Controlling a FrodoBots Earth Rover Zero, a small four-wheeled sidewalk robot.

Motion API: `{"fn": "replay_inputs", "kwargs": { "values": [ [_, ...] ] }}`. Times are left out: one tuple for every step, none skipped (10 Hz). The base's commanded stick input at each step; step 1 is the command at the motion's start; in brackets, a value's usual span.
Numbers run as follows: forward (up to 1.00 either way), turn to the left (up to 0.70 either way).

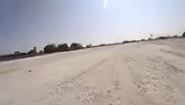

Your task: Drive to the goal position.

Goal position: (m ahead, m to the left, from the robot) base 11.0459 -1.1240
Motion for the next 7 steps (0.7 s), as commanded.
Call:
{"fn": "replay_inputs", "kwargs": {
  "values": [
    [0.70,0.00],
    [0.70,0.00],
    [0.70,0.00],
    [0.70,0.00],
    [0.70,0.00],
    [0.70,0.00],
    [0.70,0.00]
  ]
}}
